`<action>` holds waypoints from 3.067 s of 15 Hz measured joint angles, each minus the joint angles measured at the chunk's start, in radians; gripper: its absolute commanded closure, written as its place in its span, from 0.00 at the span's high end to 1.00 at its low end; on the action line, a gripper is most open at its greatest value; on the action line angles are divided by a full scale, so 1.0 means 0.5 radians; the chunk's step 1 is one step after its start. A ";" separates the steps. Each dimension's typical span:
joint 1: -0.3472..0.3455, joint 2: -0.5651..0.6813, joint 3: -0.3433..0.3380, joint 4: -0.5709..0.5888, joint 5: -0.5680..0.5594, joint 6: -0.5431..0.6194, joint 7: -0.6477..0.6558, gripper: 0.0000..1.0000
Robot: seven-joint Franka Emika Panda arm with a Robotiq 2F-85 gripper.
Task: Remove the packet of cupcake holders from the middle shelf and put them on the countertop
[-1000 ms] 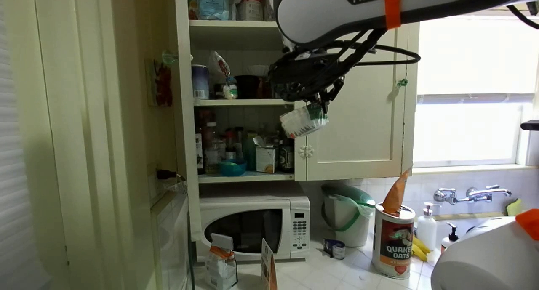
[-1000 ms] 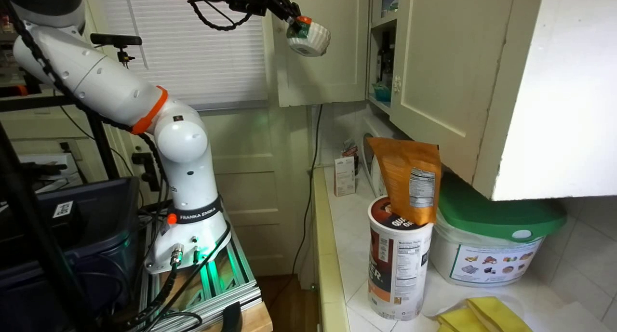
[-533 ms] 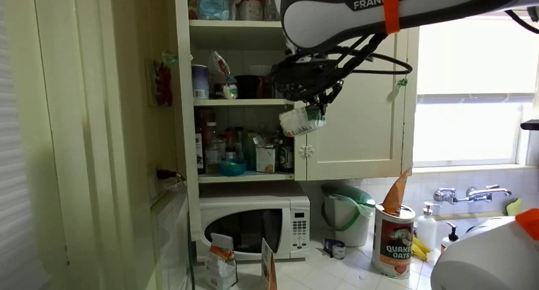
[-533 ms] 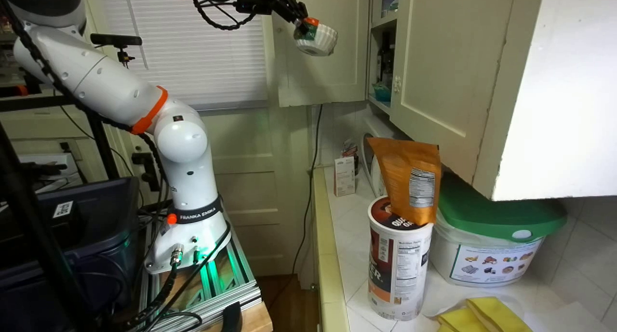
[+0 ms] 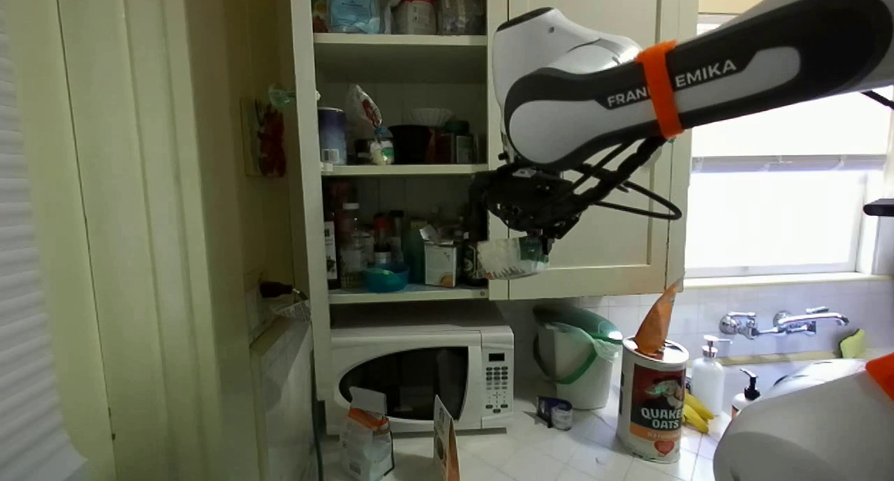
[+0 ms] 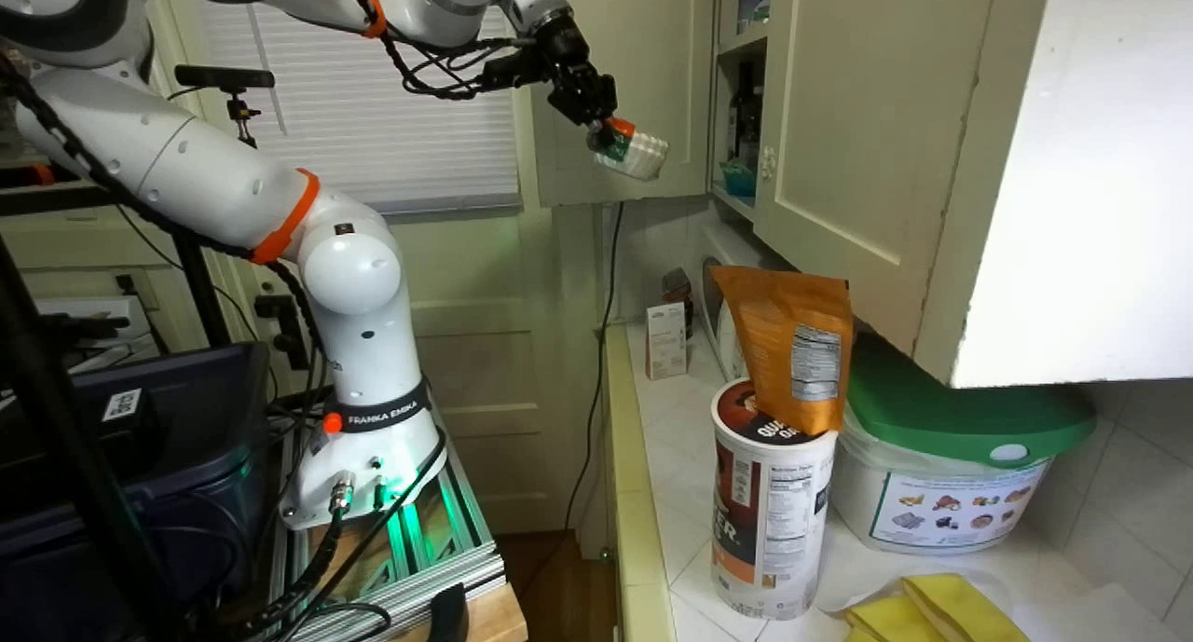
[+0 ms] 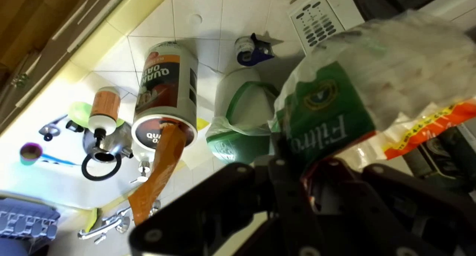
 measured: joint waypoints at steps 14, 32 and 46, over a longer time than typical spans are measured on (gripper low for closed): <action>-0.228 -0.189 -0.517 -0.569 -0.245 0.722 0.067 0.03; 0.139 0.324 -1.226 -0.559 -0.595 0.769 0.064 0.03; 0.164 0.947 -1.356 -0.561 -0.803 1.429 0.067 0.03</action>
